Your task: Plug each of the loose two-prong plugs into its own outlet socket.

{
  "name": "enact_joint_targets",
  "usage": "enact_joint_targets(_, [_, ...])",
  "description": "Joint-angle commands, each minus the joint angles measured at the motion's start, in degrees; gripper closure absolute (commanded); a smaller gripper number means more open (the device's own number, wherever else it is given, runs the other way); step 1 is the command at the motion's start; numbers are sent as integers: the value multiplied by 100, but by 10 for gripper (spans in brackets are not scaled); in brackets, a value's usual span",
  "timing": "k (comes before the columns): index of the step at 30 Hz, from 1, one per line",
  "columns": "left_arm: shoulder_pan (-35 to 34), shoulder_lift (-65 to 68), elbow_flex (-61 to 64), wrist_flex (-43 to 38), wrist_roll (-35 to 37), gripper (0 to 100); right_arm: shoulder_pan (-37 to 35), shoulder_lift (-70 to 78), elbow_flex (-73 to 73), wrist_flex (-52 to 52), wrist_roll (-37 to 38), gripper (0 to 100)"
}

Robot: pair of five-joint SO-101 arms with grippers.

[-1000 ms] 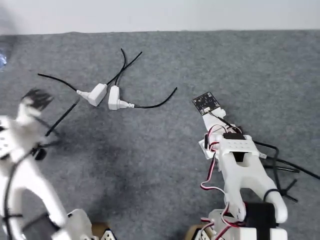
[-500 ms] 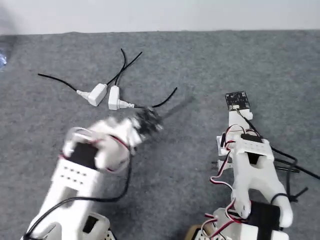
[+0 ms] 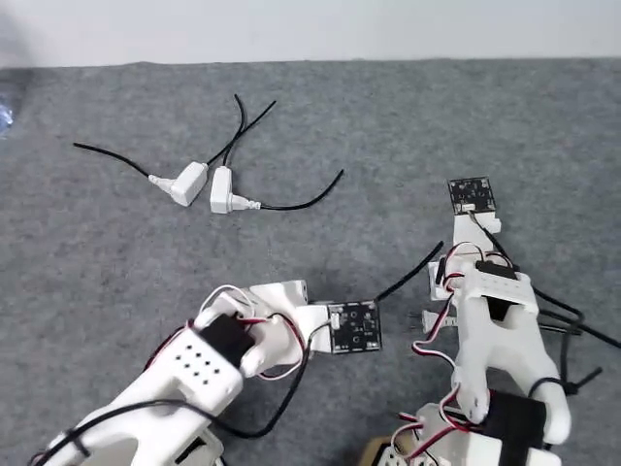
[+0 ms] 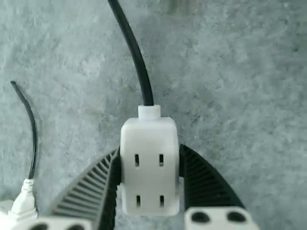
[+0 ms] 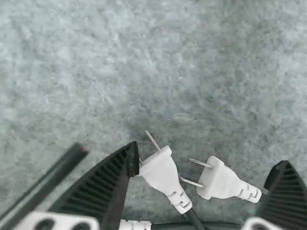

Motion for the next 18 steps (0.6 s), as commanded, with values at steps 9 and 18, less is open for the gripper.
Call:
enact_joint_targets(9, [35,1371,-66,-334,-185,970,48,-31,-369,-242,-70,597])
enact_joint_targets(18, [62,1371,-919,738,-185,716,31,-22,-369,-242,-44,597])
